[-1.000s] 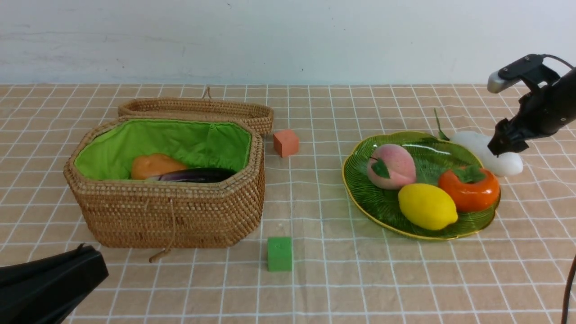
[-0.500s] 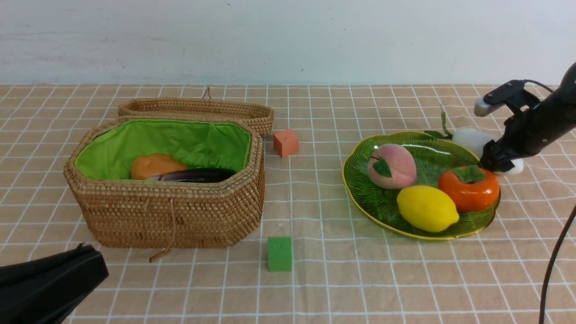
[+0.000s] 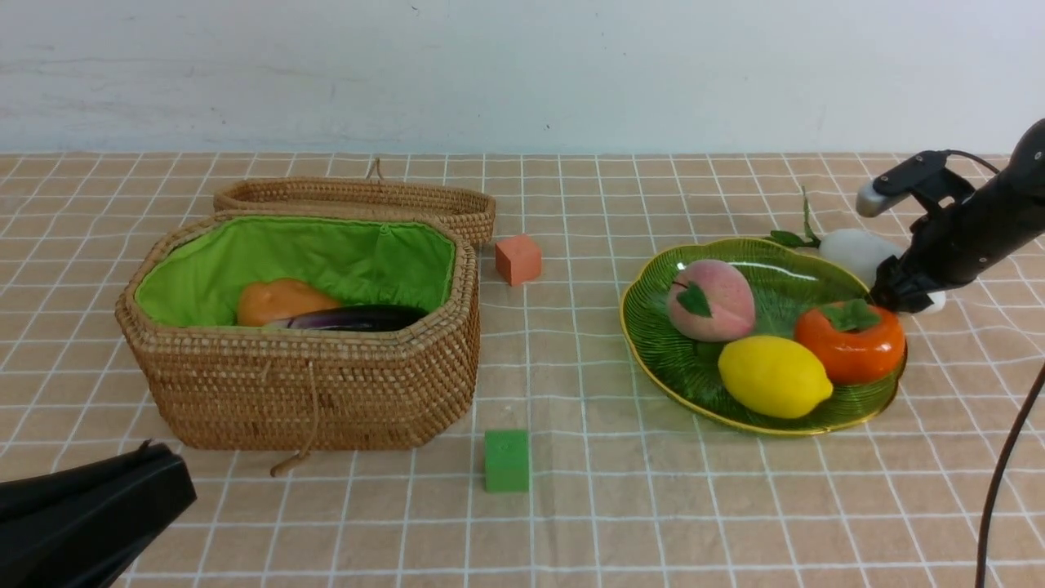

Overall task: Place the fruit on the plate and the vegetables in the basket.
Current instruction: Take a daikon with your right arm and place it on the basket on the left.

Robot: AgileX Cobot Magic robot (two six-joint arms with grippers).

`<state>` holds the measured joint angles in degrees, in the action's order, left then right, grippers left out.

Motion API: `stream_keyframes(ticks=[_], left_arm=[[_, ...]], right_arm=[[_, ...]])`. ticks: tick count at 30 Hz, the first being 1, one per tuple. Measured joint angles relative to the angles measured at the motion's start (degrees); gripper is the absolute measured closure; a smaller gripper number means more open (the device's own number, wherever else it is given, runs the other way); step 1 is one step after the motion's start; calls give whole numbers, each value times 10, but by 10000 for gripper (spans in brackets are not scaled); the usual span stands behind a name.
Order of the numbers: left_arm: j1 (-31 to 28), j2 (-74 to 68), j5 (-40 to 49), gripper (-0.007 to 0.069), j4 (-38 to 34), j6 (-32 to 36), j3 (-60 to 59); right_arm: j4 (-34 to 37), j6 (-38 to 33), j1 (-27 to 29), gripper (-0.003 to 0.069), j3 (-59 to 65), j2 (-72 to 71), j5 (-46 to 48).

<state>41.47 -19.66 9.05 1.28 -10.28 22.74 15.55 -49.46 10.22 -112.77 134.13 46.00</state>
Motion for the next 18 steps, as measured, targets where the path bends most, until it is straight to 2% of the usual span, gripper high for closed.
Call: stream_keyframes(ticks=[4, 8, 10, 12, 15, 18], left_arm=[[0, 0, 0, 596, 0, 0, 0], [0, 0, 1, 596, 1, 0, 0], [0, 0, 2, 596, 3, 0, 0], [0, 0, 3, 597, 10, 0, 1], [0, 0, 10, 597, 27, 0, 7], [0, 0, 17, 597, 39, -1, 12]], right_arm=[[-39, 76, 0, 165, 1, -45, 29], [-26, 153, -2, 165, 1, -119, 88], [7, 163, -9, 165, 1, -149, 109], [80, 171, -36, 165, 1, -191, 134], [198, 139, -118, 165, 0, -232, 138], [269, 89, -200, 165, 0, -240, 130]])
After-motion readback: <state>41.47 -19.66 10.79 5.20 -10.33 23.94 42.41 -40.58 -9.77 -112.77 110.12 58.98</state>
